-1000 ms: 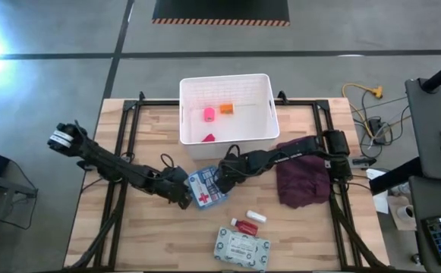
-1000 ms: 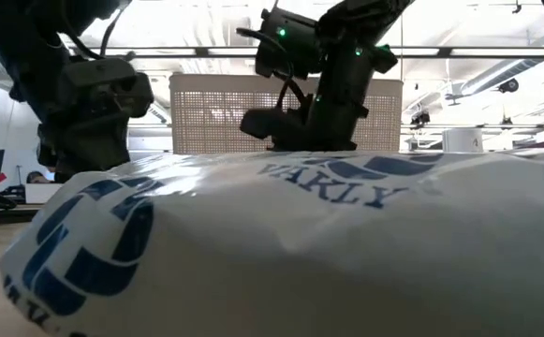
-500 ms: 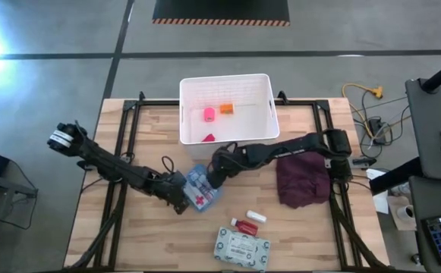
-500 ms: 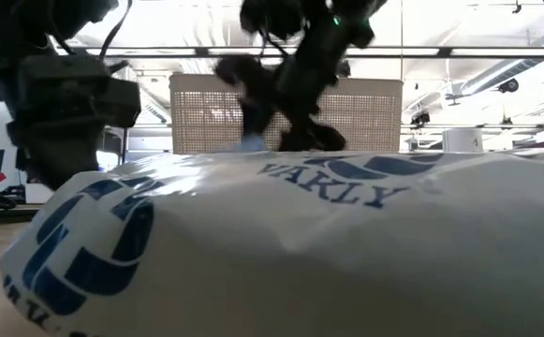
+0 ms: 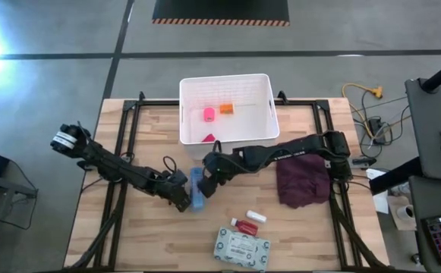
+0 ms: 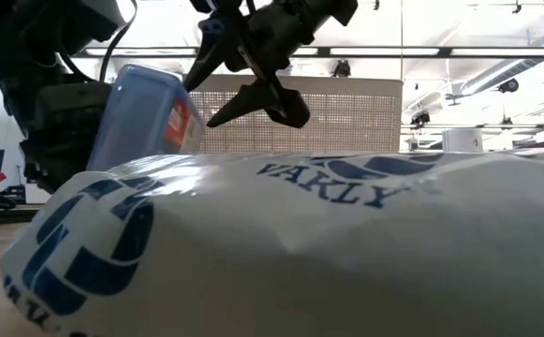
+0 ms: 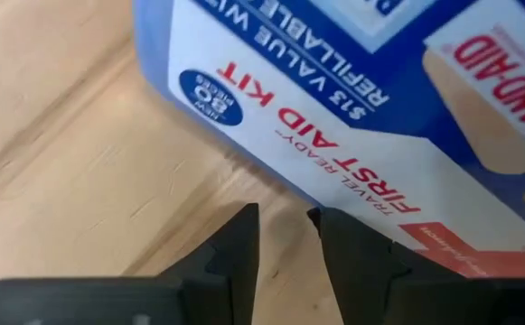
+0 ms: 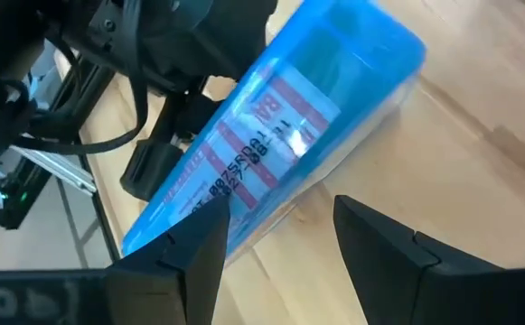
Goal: Pick & place medical supplies in basket/bin
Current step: Put the blue first aid kit into the white bin
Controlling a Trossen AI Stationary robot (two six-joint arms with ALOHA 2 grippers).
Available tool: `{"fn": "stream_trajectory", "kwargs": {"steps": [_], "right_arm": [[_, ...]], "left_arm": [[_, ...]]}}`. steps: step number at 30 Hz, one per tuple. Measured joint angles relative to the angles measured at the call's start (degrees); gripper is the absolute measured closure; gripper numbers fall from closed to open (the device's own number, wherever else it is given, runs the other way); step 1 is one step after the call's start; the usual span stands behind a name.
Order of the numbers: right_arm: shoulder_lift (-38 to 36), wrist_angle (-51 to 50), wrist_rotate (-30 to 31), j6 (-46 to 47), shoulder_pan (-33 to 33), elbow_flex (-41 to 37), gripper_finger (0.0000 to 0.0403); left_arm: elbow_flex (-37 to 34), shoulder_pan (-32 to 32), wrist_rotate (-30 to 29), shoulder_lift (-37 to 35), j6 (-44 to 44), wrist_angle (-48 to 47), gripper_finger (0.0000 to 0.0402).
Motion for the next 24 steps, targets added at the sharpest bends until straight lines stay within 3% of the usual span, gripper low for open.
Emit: {"fn": "stream_trajectory", "kwargs": {"steps": [9,24], "right_arm": [[-0.15,0.36,-2.92,4.26,-0.43,-0.15,0.0202],[-1.52,1.49,-3.03,6.3,-0.41,-0.26,0.011]], "left_arm": [[0.02,-0.04,0.26,0.0,0.0,0.33,0.0299],[0.34,-0.07,-0.99,-0.07,-0.04,2.48,0.0299]]}}
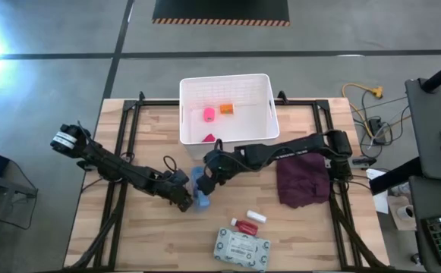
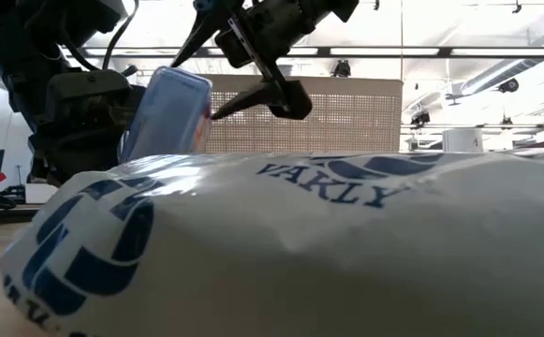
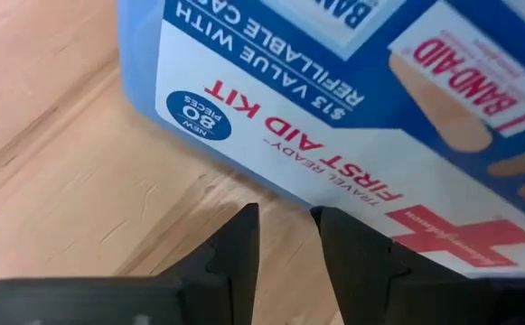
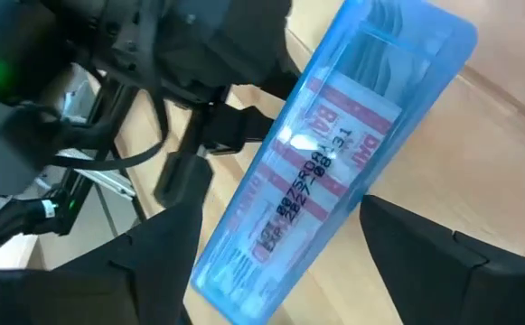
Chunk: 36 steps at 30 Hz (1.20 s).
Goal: Pick & place medical supplies in basket/bin
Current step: Put the blue first aid kit into the white bin
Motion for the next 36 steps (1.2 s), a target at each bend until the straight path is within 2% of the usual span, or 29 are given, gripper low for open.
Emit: {"fn": "stream_trajectory", "kwargs": {"steps": [7,25,29,36], "right_arm": [[1.78,-0.51,-0.04,1.63,0.05,-0.17,0.0106],[4.86,-2.2,-0.02,3.06,0.05,-0.28,0.0141],[4.51,-2.23,0.24,2.59,0.05,-0.28,0.0163],[3.4,-4.3,-0.08,-0.32,0.57,-0.24,0.0225]], "left_arm": [[0.0,0.0,-0.29,0.02,0.0,1.08,0.0299],[1.07,-0.02,-3.07,-0.15,0.46,2.68,0.0299],[1.07,-0.69,-3.2,-0.49,0.52,2.11,0.0299],[1.09,-4.21,-8.62,-4.55,-3.45,-2.7,0.0299]]}}
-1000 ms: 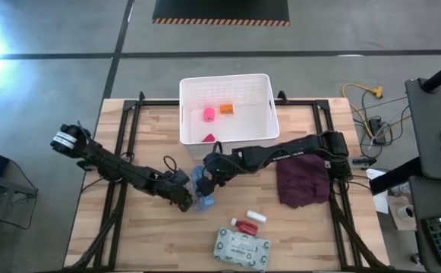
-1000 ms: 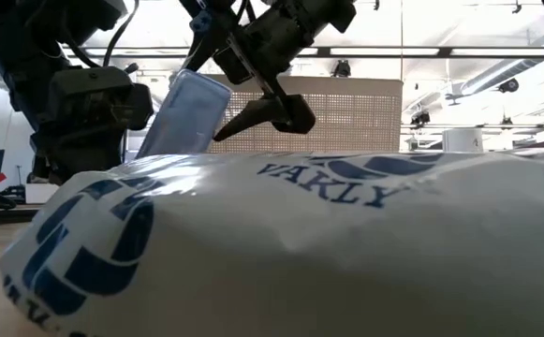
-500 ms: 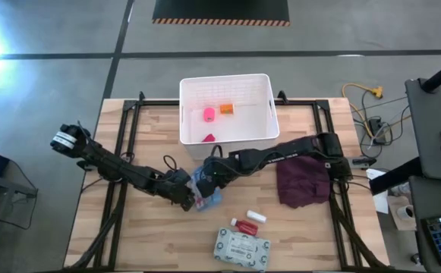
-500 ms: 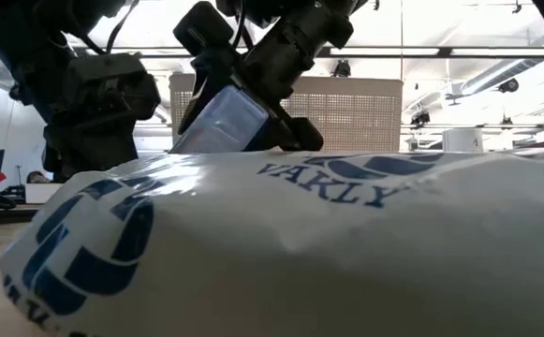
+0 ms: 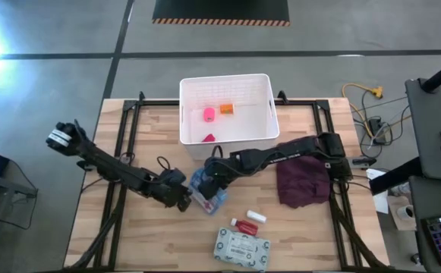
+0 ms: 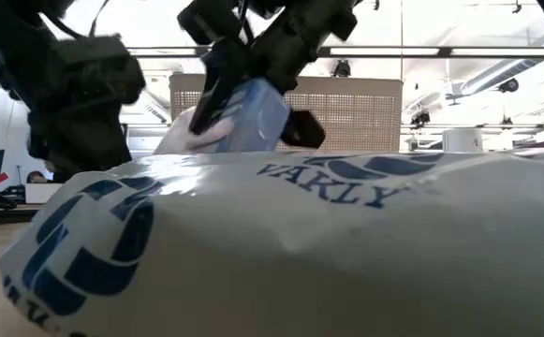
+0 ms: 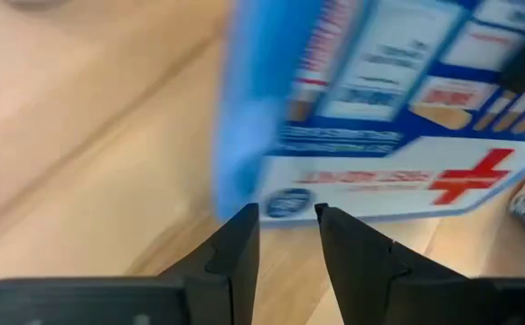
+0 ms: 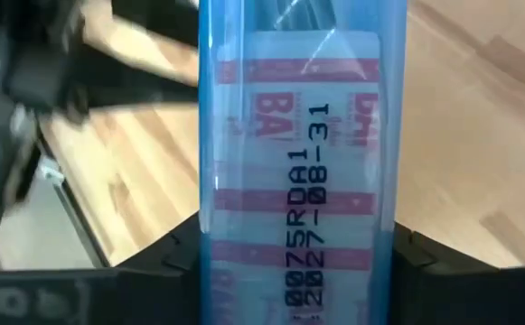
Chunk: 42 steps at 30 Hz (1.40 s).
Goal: Pick & place medical supplies in basket/bin
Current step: Put the blue first aid kit into the white bin, then put the white gauze into the white bin
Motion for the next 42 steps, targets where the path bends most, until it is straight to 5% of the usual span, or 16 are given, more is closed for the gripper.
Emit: {"fn": "stream_trajectory", "kwargs": {"steps": [8,14,21,25,31,39,42], "right_arm": [[-7.46,-7.33,-0.45,-5.48,0.24,0.04,0.0248],[-18.94,-4.69,-0.42,-6.87,-0.65,0.05,0.0246],[-28.85,-1.83,16.92,-7.92,-8.72,0.22,0.0246],[-27.07,-2.37,12.79,-8.92,-19.8,0.23,0.0246],[-17.04,-2.2,-2.81,-9.24,-29.39,0.07,0.0221],[-10.77,-4.98,-2.62,-13.01,-30.82,6.12,0.0135],[-11.97,-12.25,2.34,-16.91,-29.88,9.81,0.0109]], "left_arm": [[0.04,-7.09,-14.3,-11.99,-11.79,-11.52,0.0299],[0.0,-7.94,-18.31,-18.16,-14.32,-16.84,0.0299],[-0.02,-7.92,-21.68,-19.47,-13.11,-15.52,0.0299],[-0.02,-7.94,-22.48,-19.38,-13.05,-14.2,0.0299],[-0.02,-7.94,-22.46,-19.41,-13.21,-13.8,0.0299],[-0.04,-7.94,-21.15,-19.41,-14.33,-13.53,0.0299],[-0.04,-7.94,-20.93,-19.38,-14.25,-13.55,0.0299]]}}
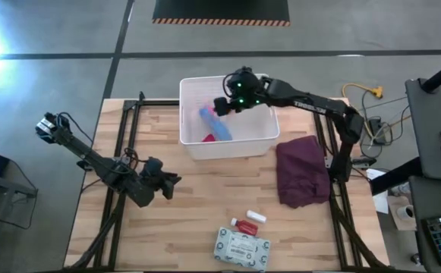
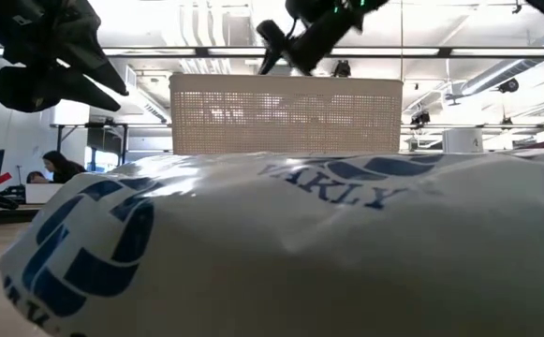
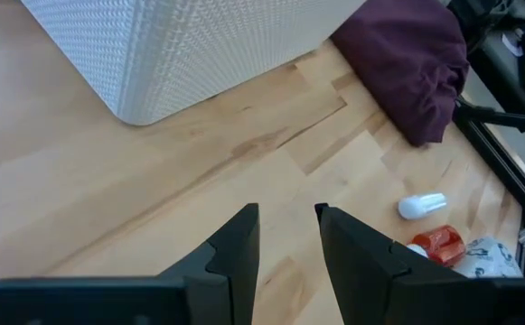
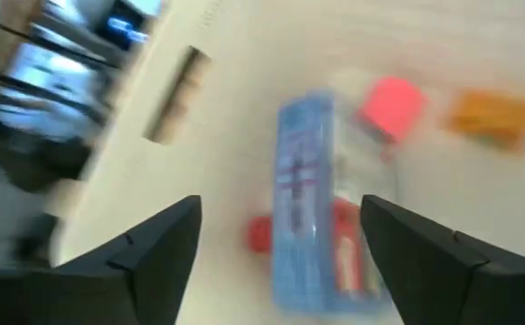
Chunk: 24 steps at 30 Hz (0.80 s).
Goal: Pick & place medical supplies in basket/bin
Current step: Put the white gauze into the white bin
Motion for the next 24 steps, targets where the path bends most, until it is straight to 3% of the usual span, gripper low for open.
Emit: {"fn": "stream_trajectory", "kwargs": {"steps": [7,11,14,18,24], "right_arm": [[-6.15,-26.77,14.91,-14.12,6.78,7.16,0.008],[-11.28,-33.21,13.44,-17.19,15.9,3.84,0.0083],[-14.72,-34.53,8.8,-13.31,22.39,-2.69,0.0094],[-18.61,-33.29,7.15,-5.1,32.28,-13.01,0.0113],[-20.43,-22.58,11.78,-1.06,47.02,-26.97,0.0133]], "left_arm": [[-0.02,0.04,0.02,0.02,1.45,-0.29,0.0299],[-0.04,0.08,0.05,0.02,1.62,-0.26,0.0299],[-0.04,0.11,0.25,0.04,1.64,-0.24,0.0299],[-0.04,0.13,1.35,0.04,1.64,-0.24,0.0299],[-0.13,0.13,1.56,0.04,1.64,-0.22,0.0299]]}}
